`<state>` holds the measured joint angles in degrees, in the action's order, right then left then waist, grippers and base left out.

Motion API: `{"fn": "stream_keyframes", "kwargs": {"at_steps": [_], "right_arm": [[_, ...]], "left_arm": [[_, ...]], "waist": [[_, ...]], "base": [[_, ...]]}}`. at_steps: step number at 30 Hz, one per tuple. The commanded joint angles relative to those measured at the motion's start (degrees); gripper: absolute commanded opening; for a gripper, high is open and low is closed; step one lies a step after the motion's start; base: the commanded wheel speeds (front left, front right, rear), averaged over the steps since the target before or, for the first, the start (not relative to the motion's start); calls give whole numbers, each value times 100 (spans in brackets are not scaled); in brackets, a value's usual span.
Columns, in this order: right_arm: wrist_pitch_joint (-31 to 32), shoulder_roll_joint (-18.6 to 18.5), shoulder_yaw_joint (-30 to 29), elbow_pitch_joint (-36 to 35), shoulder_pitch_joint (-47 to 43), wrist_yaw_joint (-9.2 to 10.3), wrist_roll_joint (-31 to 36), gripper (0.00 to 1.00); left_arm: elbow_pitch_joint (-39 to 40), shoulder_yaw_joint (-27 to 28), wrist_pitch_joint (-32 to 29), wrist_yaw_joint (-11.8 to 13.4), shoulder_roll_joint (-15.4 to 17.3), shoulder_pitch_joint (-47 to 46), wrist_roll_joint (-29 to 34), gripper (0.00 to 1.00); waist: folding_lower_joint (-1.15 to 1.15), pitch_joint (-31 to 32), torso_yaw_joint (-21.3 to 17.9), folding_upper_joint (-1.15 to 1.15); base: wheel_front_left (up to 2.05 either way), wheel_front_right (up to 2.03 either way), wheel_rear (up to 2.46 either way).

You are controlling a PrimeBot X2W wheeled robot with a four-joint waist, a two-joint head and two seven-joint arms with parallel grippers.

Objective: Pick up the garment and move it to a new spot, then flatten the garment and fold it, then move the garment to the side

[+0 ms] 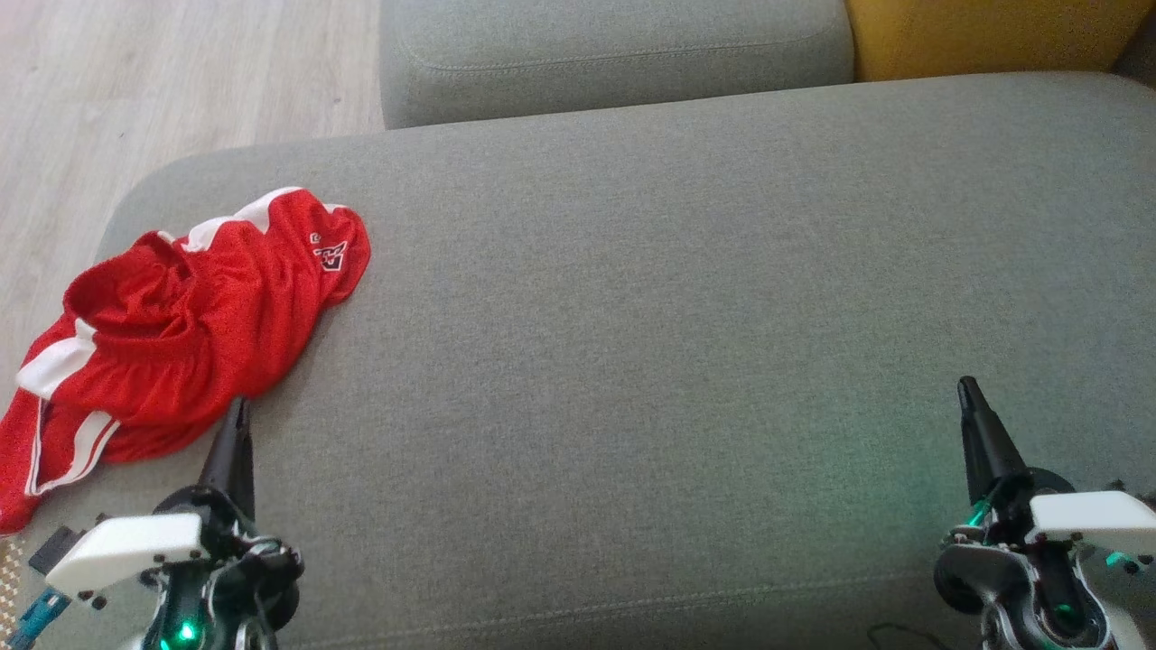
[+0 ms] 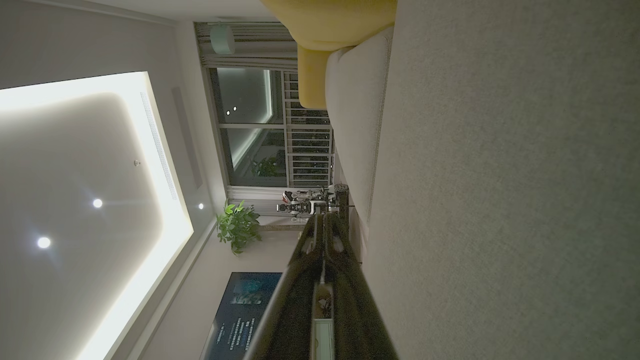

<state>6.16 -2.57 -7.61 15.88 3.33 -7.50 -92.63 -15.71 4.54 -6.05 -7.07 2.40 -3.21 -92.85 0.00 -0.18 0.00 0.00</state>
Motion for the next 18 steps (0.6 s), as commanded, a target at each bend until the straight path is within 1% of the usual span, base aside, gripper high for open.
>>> {"fn": "stream_keyframes", "kwargs": {"at_steps": [1,18], "right_arm": [[31,-31,111,-186,285,1,45,0],[31,-31,111,-186,285,1,45,0]], "left_arm": [[168,196,-43,-42,48,-298,67,0],[168,196,-43,-42,48,-298,67,0]], "waist": [[0,0,0,0],[0,0,0,0]], "base": [[0,0,0],[0,0,0]]}}
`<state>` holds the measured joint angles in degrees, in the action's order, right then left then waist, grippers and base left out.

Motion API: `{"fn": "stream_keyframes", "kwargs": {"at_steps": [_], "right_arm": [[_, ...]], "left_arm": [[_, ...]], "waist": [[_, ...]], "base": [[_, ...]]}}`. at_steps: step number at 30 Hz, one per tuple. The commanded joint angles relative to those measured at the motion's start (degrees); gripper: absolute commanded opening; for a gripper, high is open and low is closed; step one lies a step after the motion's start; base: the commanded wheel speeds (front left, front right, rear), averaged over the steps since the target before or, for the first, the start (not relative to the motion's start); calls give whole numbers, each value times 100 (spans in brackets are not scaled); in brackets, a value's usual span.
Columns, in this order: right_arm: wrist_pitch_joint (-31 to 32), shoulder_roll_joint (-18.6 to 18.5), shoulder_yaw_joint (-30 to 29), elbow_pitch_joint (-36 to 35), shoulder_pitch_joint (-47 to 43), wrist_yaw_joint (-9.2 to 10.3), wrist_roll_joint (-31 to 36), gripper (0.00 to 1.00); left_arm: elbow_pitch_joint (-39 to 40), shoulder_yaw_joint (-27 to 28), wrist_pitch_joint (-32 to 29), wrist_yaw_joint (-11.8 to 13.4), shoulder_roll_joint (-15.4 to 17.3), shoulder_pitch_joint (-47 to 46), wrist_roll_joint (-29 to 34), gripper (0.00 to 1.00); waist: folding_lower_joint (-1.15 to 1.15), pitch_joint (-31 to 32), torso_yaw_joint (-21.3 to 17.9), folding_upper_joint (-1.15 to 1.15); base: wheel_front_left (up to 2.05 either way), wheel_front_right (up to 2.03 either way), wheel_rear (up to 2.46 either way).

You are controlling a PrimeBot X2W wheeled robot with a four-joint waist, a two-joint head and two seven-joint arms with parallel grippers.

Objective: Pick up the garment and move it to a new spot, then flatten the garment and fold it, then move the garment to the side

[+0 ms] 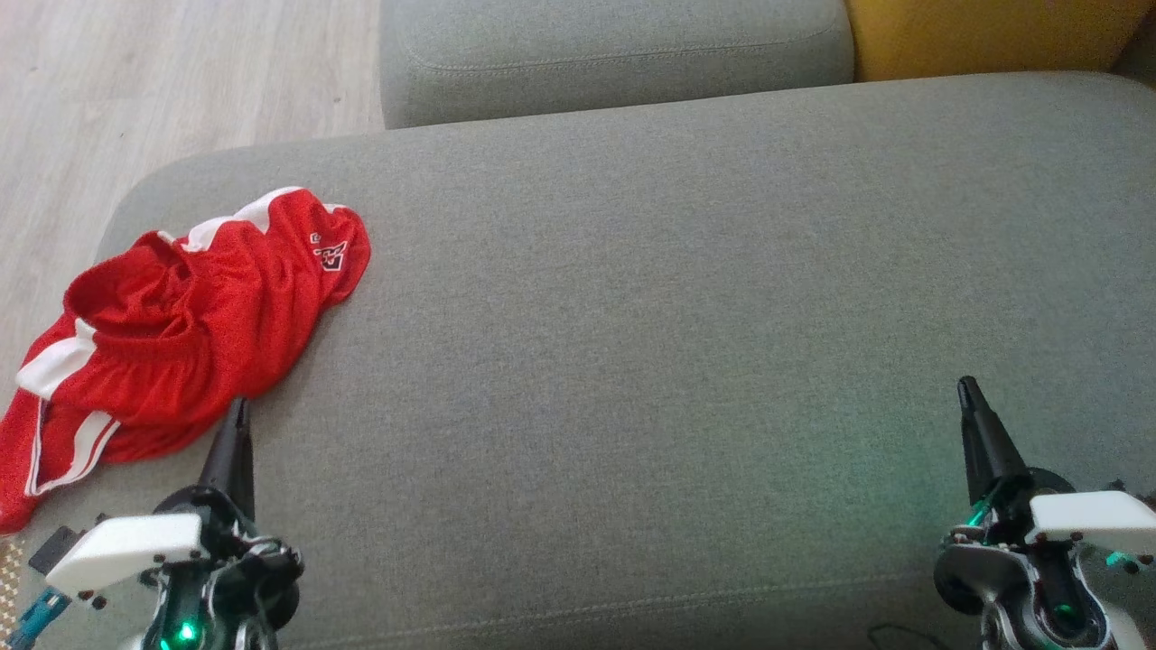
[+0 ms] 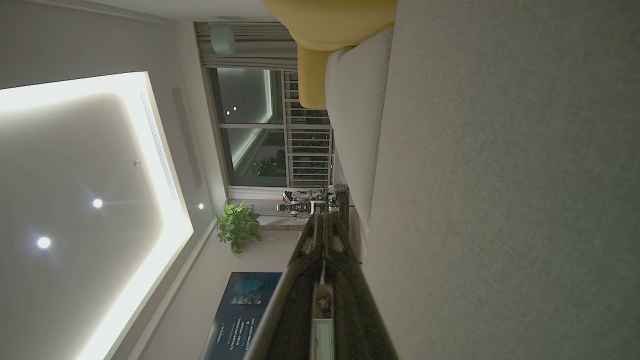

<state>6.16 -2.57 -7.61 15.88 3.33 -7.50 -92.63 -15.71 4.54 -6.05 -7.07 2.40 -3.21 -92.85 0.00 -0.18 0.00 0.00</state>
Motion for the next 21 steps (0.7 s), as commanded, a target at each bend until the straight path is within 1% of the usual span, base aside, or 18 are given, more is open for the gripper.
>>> {"fn": "stream_keyframes", "kwargs": {"at_steps": [1,21], "right_arm": [[31,-31,111,-186,285,1,45,0],[31,-31,111,-186,285,1,45,0]], "left_arm": [[168,196,-43,-42,48,-298,67,0],[168,196,-43,-42,48,-298,67,0]], "waist": [[0,0,0,0],[0,0,0,0]], "base": [[0,0,0],[0,0,0]]}}
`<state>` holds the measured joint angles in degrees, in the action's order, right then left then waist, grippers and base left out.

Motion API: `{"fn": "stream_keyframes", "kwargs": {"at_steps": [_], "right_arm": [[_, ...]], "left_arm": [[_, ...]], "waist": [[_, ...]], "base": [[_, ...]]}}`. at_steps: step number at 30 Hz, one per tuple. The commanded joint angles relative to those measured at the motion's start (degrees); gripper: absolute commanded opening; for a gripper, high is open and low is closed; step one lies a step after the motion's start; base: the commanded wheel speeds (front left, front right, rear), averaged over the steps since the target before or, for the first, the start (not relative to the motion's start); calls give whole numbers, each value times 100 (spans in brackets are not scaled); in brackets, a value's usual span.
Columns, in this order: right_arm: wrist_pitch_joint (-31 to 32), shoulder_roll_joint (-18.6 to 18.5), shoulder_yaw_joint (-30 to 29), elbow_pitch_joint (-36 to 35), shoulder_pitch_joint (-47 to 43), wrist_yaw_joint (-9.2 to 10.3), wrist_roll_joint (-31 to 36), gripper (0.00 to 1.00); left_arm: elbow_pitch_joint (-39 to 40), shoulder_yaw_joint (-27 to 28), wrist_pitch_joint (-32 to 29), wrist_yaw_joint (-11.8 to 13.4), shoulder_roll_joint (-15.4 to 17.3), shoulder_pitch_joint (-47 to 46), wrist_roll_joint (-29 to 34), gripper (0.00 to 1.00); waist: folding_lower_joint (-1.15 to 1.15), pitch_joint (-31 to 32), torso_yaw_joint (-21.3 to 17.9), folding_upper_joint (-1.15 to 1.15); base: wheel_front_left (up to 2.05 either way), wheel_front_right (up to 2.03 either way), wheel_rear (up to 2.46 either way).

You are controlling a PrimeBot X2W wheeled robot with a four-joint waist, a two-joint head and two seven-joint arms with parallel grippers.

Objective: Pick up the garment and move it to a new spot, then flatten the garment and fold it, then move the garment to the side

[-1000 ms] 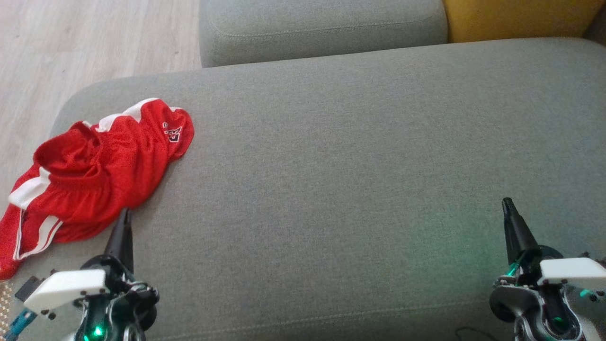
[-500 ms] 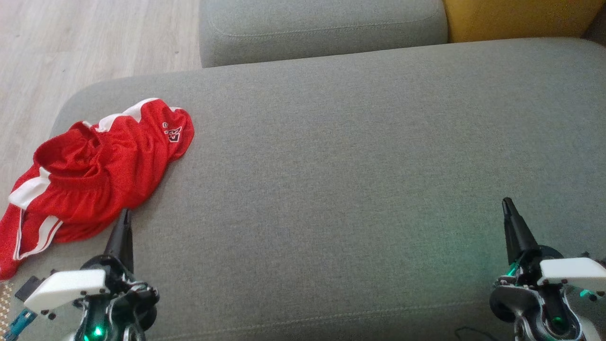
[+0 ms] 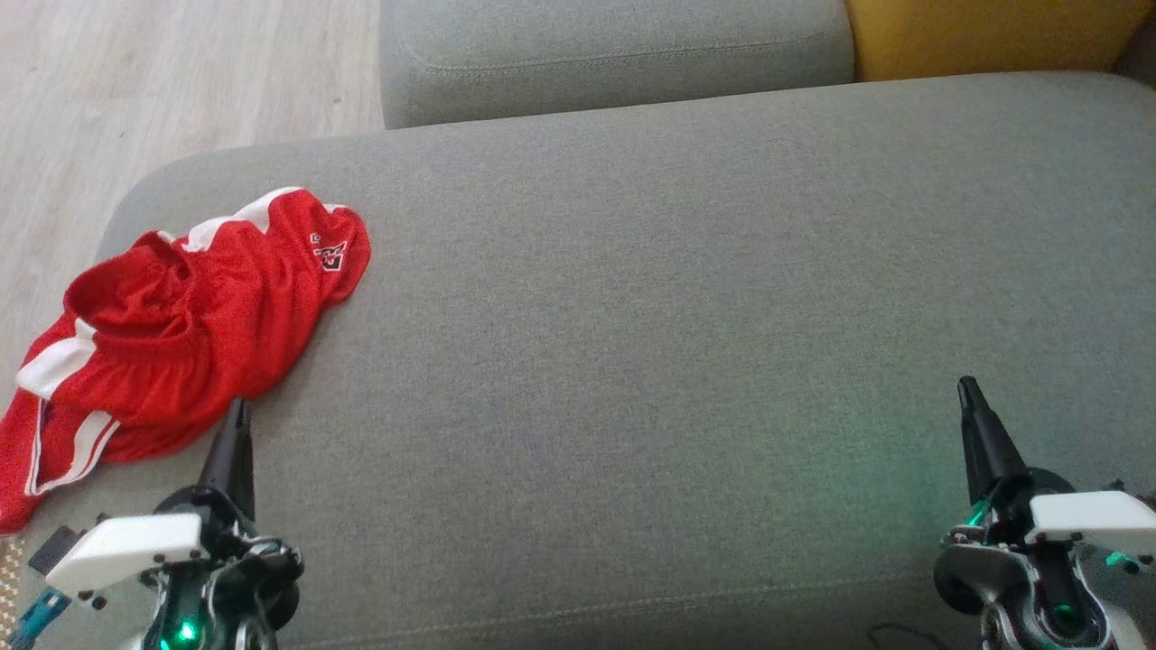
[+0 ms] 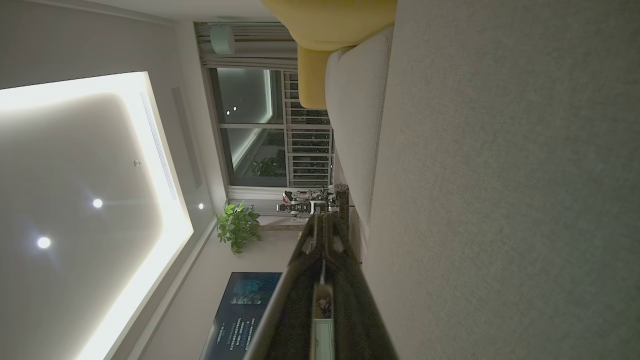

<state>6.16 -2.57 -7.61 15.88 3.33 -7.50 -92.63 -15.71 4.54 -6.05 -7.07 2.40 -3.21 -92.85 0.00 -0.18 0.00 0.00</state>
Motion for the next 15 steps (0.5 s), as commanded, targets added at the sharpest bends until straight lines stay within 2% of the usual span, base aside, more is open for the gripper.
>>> {"fn": "stream_keyframes", "kwargs": {"at_steps": [1,3,4,5,8,15], "right_arm": [[31,-31,111,-186,285,1,45,0],[31,-31,111,-186,285,1,45,0],[31,-31,111,-186,285,1,45,100],[-1,2,3,42,-7,-1,-4,100],[-1,46,29,313,-174,0,-4,100],[-100,42,175,253,-156,0,12,100]], "left_arm": [[168,196,-43,-42,48,-298,67,0],[168,196,-43,-42,48,-298,67,0],[168,196,-43,-42,48,-298,67,100],[-35,-4,3,2,-2,7,-3,100],[-310,-19,3,10,-37,191,-7,100],[-216,-116,91,7,-33,189,10,100]], "waist": [[0,0,0,0],[0,0,0,0],[0,0,0,0],[0,0,0,0],[0,0,0,0],[0,-5,-3,0]], "base": [[0,0,0],[0,0,0],[0,0,0],[0,0,0],[0,0,0],[0,0,0]]}}
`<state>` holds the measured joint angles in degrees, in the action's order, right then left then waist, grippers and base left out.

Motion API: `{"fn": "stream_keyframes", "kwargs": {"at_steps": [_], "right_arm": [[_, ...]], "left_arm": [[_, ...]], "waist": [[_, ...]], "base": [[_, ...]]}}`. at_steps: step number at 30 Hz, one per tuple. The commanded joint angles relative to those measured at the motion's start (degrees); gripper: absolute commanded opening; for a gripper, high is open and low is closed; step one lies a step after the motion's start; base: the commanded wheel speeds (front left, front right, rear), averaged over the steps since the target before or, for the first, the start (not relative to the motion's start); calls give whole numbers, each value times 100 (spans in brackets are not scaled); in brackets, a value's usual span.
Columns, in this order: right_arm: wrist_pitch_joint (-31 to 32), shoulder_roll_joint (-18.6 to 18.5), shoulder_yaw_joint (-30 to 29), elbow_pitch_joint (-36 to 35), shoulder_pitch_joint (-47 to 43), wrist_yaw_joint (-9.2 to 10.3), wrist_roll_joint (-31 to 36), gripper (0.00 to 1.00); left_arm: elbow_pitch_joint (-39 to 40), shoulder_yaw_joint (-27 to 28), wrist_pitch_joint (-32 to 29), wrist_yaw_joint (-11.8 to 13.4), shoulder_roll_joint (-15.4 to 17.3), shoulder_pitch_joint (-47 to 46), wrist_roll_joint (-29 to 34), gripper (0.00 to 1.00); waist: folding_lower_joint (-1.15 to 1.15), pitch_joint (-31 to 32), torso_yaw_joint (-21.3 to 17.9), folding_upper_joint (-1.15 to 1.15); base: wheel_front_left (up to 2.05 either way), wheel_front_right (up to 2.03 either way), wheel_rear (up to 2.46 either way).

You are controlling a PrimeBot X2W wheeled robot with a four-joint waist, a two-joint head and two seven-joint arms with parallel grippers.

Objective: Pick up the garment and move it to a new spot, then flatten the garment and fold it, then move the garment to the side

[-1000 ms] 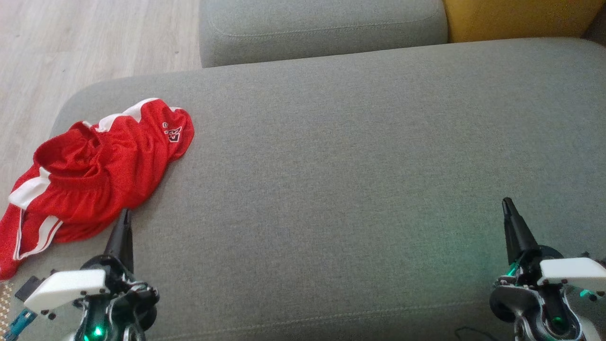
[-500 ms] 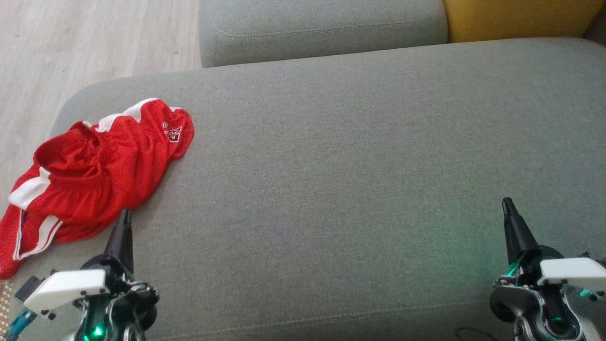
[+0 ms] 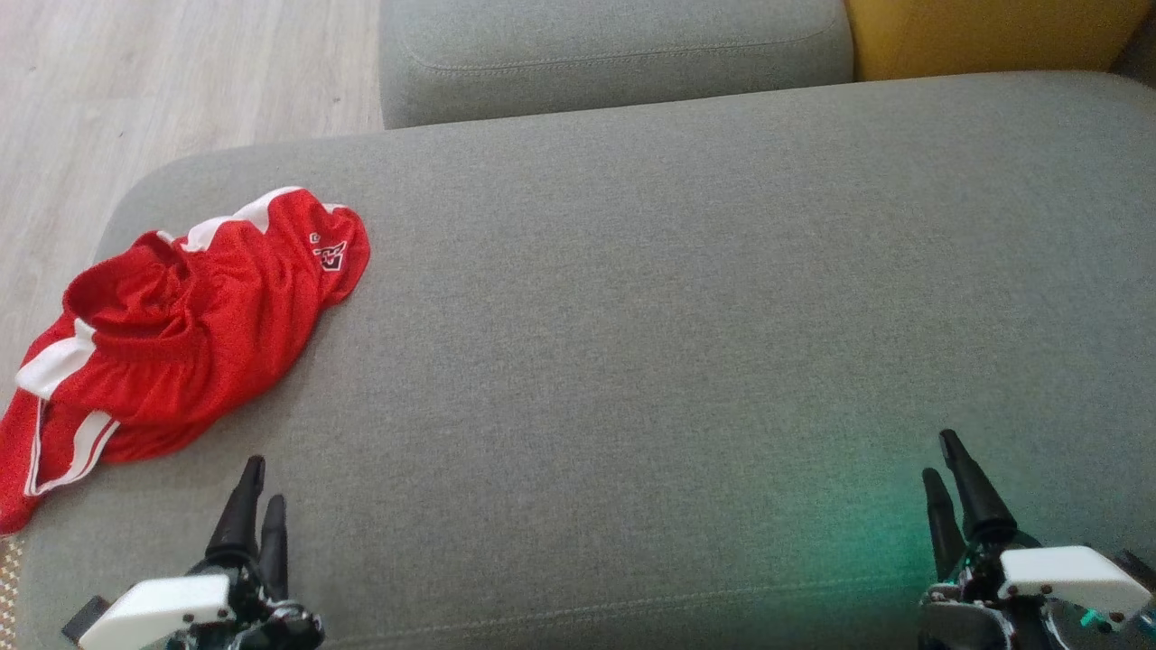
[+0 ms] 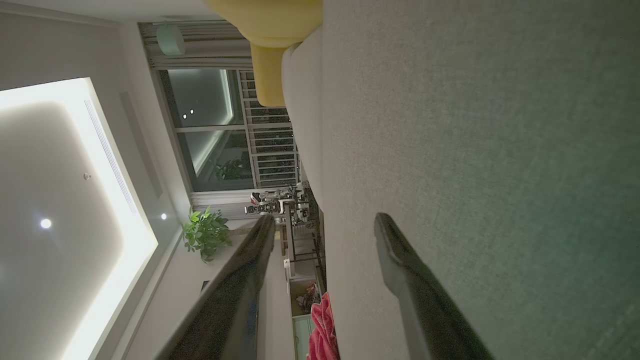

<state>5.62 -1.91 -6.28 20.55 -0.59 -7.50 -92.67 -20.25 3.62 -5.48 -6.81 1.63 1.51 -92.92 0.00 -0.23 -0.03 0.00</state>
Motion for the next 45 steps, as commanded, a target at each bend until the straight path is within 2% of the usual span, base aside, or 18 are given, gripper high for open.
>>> {"fn": "stream_keyframes", "kwargs": {"at_steps": [1,8,14,30,45], "right_arm": [[-63,-24,68,-221,239,0,23,100],[-183,-29,252,-289,254,0,99,100],[-285,-33,349,-343,275,0,340,100],[-555,-42,530,-564,344,0,1765,100],[-792,-51,840,-833,431,0,3210,100]], "left_arm": [[256,-41,51,-19,44,-282,27,100],[374,-154,180,-22,57,-284,192,100],[469,-167,282,-25,58,-283,642,100],[787,-230,550,99,64,-294,2110,100],[1224,-476,786,387,74,-321,3467,100]], "waist": [[0,0,0,0],[0,8,5,0],[0,17,12,0],[0,7,-19,0],[0,-7,-36,0]], "base": [[0,0,0],[0,0,0],[0,0,0],[0,0,0],[0,0,0]]}}
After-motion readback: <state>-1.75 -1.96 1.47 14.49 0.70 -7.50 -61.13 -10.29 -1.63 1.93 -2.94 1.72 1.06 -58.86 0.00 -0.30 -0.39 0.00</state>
